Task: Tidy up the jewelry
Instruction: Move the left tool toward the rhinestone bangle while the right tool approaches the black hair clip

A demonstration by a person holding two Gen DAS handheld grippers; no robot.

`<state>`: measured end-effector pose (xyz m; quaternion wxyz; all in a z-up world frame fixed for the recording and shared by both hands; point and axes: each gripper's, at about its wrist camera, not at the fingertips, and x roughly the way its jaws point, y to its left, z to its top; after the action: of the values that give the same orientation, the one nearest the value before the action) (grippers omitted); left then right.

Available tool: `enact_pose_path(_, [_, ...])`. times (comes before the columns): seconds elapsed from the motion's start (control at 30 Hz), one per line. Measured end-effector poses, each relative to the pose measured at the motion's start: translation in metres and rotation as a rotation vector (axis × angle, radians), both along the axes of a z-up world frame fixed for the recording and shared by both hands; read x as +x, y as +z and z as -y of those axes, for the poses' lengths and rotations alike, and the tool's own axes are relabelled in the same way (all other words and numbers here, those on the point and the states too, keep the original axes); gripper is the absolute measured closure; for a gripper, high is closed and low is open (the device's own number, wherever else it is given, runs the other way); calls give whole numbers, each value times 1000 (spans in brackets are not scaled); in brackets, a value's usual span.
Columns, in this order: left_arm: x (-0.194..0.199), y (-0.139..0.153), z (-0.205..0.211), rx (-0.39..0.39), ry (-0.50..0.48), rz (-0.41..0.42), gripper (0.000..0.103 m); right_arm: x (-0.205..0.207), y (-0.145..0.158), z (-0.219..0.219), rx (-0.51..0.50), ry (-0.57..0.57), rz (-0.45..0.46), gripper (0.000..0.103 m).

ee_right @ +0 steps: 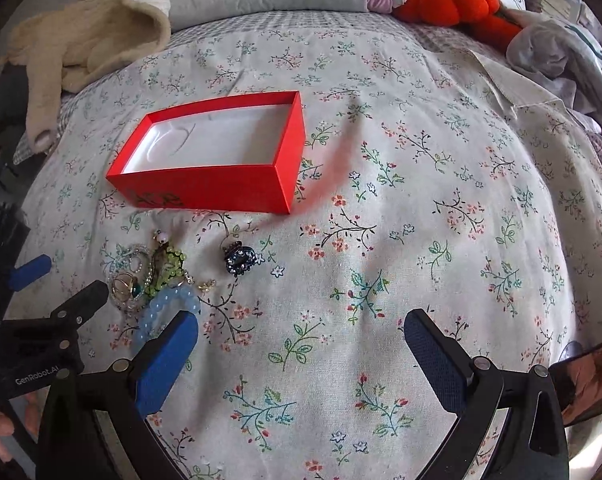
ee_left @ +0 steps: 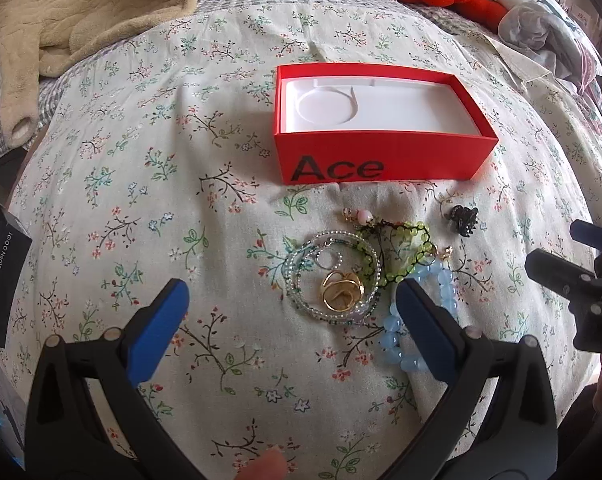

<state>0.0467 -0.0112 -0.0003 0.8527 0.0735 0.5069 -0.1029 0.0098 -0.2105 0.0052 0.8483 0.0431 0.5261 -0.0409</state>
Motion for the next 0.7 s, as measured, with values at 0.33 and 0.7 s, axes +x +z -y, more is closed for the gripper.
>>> enact_pose_path(0.33, [4, -3, 2, 28, -29, -3, 0, 18, -14, -4, 23, 21, -42, 0])
enact_pose_path(0.7, [17, -6, -7, -70, -48, -60, 1, 25, -20, -2, 53, 28, -52, 0])
